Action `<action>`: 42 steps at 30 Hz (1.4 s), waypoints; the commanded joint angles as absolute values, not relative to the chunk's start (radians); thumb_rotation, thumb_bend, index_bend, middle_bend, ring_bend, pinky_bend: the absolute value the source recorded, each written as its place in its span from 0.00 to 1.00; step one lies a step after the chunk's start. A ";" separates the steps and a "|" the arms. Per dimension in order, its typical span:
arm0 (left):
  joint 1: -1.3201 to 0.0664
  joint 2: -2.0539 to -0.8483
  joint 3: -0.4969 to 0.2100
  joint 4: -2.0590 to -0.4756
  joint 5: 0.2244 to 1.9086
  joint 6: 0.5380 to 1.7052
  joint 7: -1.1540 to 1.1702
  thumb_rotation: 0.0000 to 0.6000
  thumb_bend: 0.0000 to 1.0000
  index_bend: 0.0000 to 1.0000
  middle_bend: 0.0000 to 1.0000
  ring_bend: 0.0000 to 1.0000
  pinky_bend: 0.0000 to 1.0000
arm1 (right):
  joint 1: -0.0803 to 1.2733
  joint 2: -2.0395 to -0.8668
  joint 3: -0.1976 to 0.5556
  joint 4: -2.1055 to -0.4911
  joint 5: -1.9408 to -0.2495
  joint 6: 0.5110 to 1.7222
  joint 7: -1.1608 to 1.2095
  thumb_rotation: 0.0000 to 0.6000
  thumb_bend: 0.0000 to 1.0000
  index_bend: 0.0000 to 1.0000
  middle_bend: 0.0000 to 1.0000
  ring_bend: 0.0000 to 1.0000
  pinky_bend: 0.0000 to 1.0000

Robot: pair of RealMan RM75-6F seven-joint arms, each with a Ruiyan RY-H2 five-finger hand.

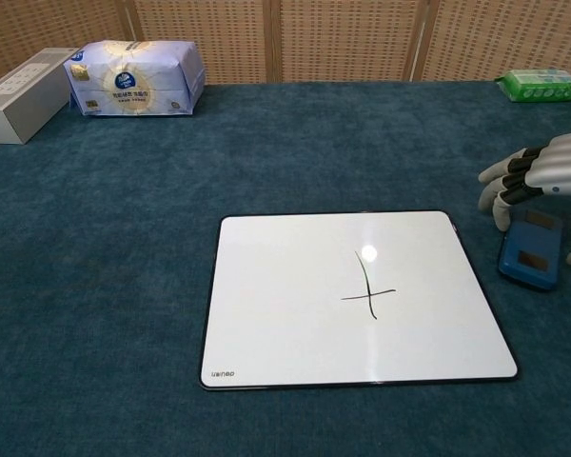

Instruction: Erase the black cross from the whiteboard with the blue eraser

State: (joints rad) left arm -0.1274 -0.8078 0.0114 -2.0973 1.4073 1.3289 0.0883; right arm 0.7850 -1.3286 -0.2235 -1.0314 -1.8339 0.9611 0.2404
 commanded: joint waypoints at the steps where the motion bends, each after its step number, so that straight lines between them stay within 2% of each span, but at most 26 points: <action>1: -0.127 -0.807 0.011 -2.097 1.407 1.330 0.089 1.00 0.49 0.30 0.30 0.23 0.10 | 0.786 -1.328 -0.225 -1.032 -1.834 0.959 0.239 1.00 0.00 0.36 0.22 0.01 0.16; 6: -0.125 -0.804 0.012 -2.098 1.409 1.333 0.087 1.00 0.49 0.30 0.30 0.23 0.10 | 0.786 -1.328 -0.224 -1.036 -1.831 0.960 0.237 1.00 0.00 0.40 0.22 0.02 0.17; 26: -0.124 -0.798 0.015 -2.095 1.412 1.330 0.082 1.00 0.49 0.30 0.30 0.23 0.10 | 0.785 -1.329 -0.221 -1.042 -1.817 0.956 0.243 1.00 0.00 0.44 0.23 0.05 0.18; 37: -0.126 -0.799 0.015 -2.090 1.413 1.327 0.079 1.00 0.49 0.29 0.30 0.23 0.10 | 0.786 -1.293 -0.189 -1.117 -1.769 0.954 0.271 1.00 0.00 0.65 0.30 0.15 0.21; 42: -0.132 -0.801 0.011 -2.087 1.414 1.321 0.079 1.00 0.49 0.29 0.30 0.23 0.10 | 0.773 -1.213 -0.126 -1.306 -1.662 0.939 0.228 1.00 0.00 0.70 0.32 0.18 0.22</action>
State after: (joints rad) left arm -0.1322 -0.8011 0.0109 -2.0873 1.4143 1.3217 0.0794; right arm 0.7806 -1.2587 -0.1608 -1.2130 -1.7204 0.9535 0.2623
